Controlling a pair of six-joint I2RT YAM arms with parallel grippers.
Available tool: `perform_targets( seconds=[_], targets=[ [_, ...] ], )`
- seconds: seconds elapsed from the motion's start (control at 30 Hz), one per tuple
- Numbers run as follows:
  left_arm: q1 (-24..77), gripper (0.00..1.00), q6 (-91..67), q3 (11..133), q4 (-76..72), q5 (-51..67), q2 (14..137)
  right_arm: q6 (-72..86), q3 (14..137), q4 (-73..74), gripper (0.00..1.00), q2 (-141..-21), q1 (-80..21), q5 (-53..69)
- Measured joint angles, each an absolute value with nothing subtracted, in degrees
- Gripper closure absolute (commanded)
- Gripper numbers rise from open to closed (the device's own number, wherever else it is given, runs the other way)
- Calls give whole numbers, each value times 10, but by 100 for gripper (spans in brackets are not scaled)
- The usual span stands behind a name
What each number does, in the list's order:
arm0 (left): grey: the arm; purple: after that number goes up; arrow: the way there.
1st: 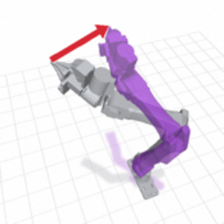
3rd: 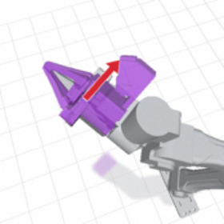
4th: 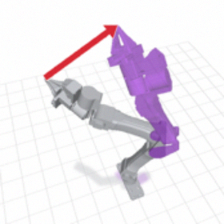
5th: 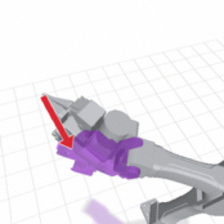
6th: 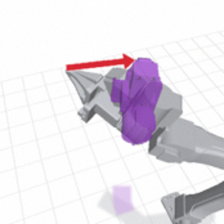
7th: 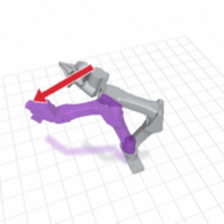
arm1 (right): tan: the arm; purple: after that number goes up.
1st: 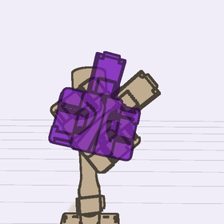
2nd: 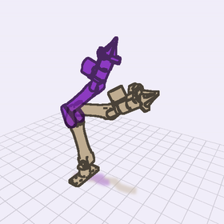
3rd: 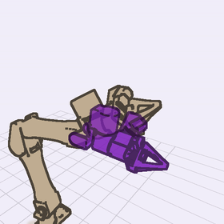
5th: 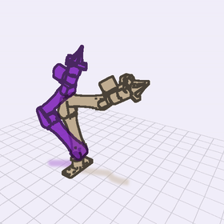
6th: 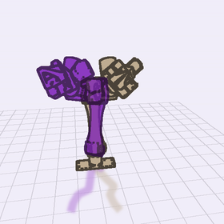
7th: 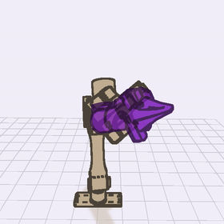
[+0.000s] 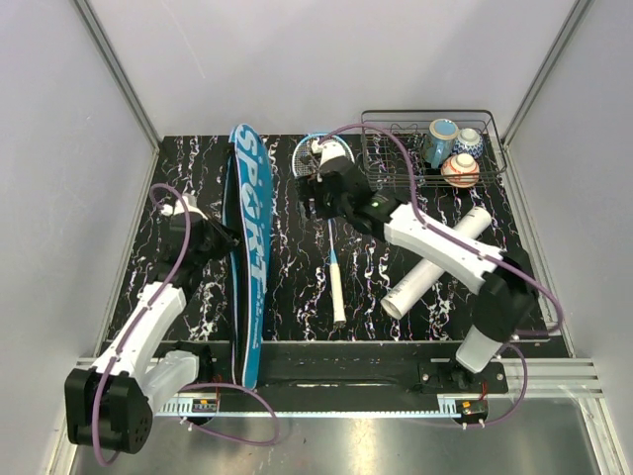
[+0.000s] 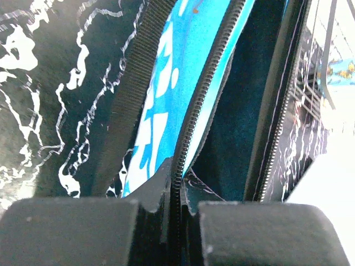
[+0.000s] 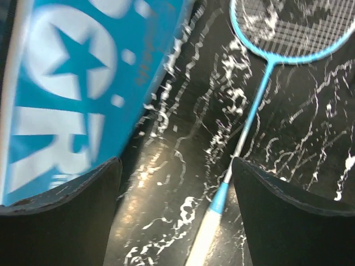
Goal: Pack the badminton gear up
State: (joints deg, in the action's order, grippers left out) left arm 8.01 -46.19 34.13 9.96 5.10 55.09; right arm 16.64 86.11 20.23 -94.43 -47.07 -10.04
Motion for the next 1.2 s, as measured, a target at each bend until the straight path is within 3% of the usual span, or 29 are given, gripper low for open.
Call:
perform_targets(
  seconds=[0.3, 0.5, 0.8, 0.97, 1.0, 1.07, 1.1, 1.2],
  targets=[
    [83, 100, -453, 405, 152, -40, 557, 177, 876, 229, 38, -1115, -427, -100],
    [84, 100, -468, 405, 135, -31, 599, 192, 895, 234, 40, -1203, -405, -105],
    [86, 100, -470, 380, 108, -17, 609, 196, 939, 224, 55, -1260, -383, -114],
    [86, 100, -470, 375, 104, -14, 608, 197, 953, 210, 71, -1276, -382, -134],
    [86, 100, -470, 374, 105, -14, 607, 198, 953, 208, 83, -1277, -382, -138],
    [86, 100, -470, 374, 105, -15, 604, 196, 954, 203, 90, -1280, -382, -146],
    [86, 100, -469, 373, 106, -15, 602, 196, 955, 199, 98, -1282, -382, -150],
    [86, 100, -469, 373, 107, -16, 601, 189, 964, 198, 100, -1287, -382, -160]
  ],
)
